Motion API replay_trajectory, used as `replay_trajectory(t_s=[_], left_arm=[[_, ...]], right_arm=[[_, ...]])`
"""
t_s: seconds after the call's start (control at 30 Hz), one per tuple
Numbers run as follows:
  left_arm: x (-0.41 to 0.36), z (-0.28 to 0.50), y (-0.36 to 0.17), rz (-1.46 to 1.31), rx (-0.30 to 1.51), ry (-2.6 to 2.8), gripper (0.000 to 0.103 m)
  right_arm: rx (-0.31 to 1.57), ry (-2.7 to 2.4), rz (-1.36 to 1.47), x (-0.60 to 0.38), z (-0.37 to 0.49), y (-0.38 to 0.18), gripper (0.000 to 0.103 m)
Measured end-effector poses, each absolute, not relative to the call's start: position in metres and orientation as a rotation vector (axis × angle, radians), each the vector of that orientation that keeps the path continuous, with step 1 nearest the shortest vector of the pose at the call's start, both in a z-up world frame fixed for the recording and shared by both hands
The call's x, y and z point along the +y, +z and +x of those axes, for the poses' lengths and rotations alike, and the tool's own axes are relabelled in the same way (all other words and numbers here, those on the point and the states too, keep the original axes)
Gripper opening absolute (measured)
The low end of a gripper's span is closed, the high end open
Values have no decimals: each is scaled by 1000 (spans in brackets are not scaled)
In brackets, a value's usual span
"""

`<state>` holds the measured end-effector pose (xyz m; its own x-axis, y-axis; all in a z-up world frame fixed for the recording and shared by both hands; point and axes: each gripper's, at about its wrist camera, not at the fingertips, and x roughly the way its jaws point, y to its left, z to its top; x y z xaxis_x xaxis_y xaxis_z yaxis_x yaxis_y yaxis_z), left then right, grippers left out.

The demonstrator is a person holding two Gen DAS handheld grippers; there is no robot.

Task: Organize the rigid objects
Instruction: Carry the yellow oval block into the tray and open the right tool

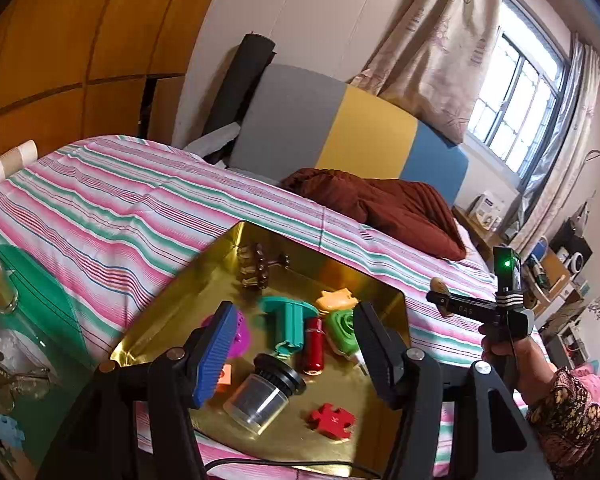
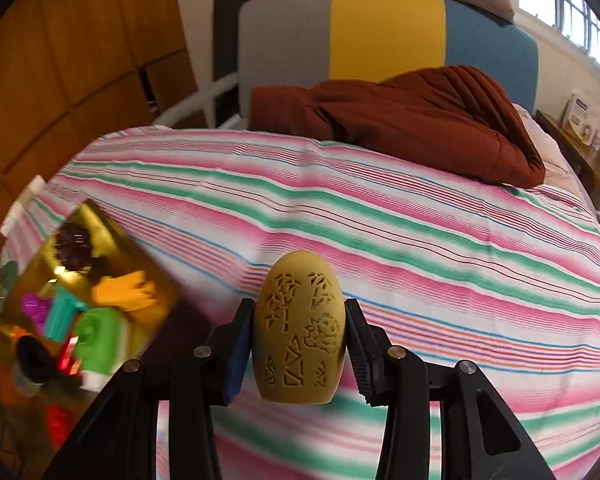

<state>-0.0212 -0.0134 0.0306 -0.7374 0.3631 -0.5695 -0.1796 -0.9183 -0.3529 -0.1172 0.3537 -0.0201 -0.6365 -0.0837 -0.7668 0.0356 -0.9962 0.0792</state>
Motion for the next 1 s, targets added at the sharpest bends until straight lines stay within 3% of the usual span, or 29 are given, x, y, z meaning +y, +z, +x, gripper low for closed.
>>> replay_trajectory(t_s=[0.4,0.47,0.5,1.0], left_arm=[[-33,5,81,-795,-458,2695,62],[-33,11,85,-764,-413,2769,74],[-32,11,83,-758,-387,2791,80],[-8,3,-7,-1004,-299,2701,80]], right_arm=[[-170,-2596,1156,277,-74,15,44],[-164,-2546,1160,257,-71,13,44],[-167,-2510,1169,246,-69,10,44],[-4,-2354,1330,172,-58,-28,44]])
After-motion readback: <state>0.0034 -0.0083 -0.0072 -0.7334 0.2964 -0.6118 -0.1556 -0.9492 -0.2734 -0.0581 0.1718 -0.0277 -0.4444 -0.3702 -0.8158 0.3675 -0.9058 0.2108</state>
